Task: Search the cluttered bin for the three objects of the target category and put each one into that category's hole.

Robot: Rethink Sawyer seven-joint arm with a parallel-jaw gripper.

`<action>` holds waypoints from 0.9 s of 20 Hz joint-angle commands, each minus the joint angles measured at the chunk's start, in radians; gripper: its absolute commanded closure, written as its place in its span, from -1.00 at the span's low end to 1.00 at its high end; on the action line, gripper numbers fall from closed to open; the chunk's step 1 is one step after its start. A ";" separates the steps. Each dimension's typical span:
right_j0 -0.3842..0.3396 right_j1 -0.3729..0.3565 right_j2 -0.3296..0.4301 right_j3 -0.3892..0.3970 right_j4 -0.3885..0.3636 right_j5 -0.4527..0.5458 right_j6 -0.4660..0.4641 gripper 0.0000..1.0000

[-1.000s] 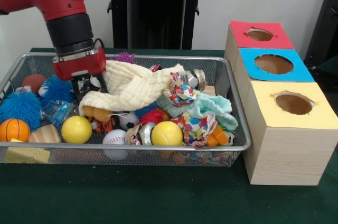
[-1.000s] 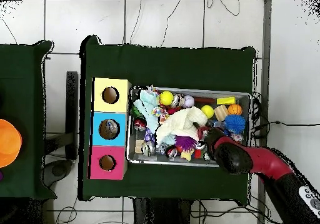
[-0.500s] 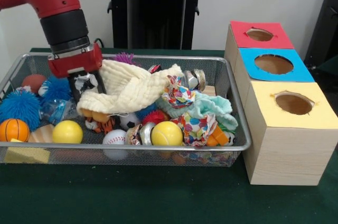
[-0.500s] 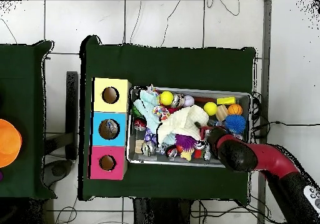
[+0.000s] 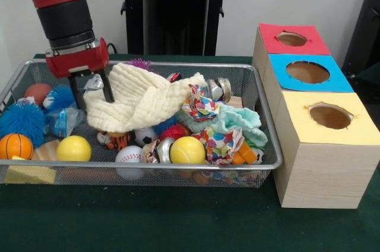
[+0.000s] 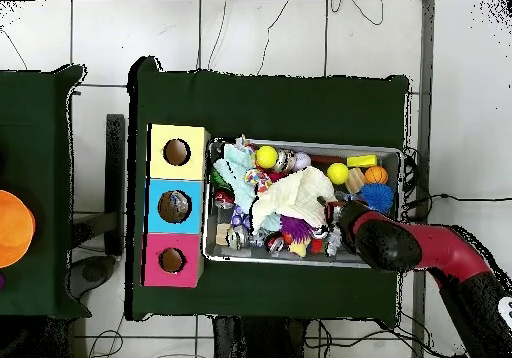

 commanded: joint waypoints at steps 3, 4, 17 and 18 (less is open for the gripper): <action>0.006 -0.044 0.033 -0.098 -0.019 0.132 -0.250 -1.00; 0.006 -0.036 0.033 -0.105 -0.021 0.129 -0.251 -1.00; 0.066 -0.002 -0.016 -0.182 -0.043 0.099 -0.187 -1.00; 0.065 0.007 -0.018 -0.183 -0.047 0.089 -0.186 -1.00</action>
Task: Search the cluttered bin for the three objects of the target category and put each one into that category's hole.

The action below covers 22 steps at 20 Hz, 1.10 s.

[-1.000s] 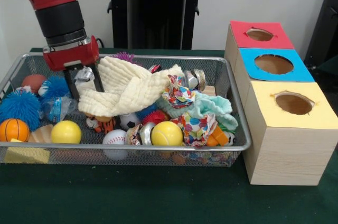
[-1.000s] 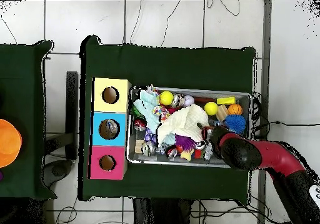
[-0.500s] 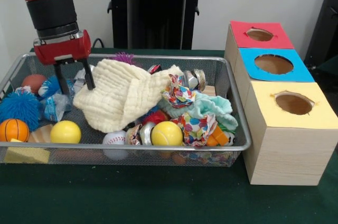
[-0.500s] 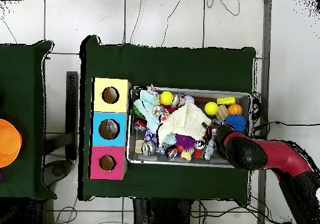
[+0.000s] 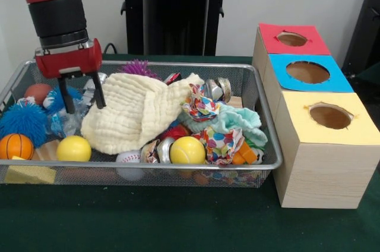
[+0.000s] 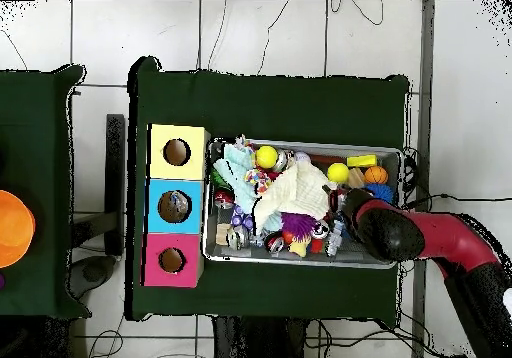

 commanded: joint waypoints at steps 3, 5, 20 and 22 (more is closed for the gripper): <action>0.029 0.013 -0.027 -0.119 -0.043 0.083 -0.173 -1.00; 0.038 -0.038 -0.033 -0.108 -0.026 0.118 -0.164 -1.00; 0.060 0.069 -0.120 -0.145 -0.169 -0.061 -0.097 -1.00; 0.079 0.076 -0.154 -0.163 -0.214 -0.085 -0.070 -1.00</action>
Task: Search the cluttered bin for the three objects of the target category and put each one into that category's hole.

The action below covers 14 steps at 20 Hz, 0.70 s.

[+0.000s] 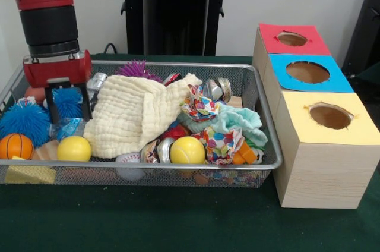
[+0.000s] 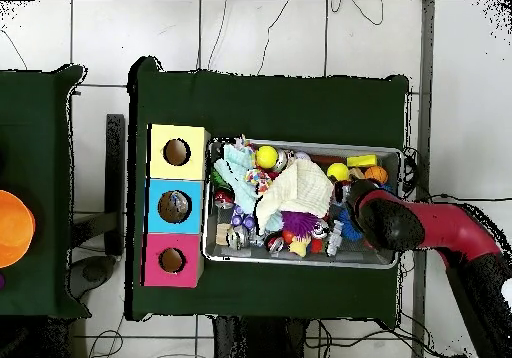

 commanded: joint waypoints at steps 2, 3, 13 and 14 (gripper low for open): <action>0.006 0.095 -0.083 -0.092 -0.168 -0.016 -0.199 -1.00; -0.015 0.108 -0.056 -0.083 -0.163 0.024 -0.283 -1.00; -0.103 0.097 0.098 -0.008 -0.075 0.259 -0.688 -1.00; -0.103 0.084 0.103 0.004 -0.059 0.285 -0.700 -1.00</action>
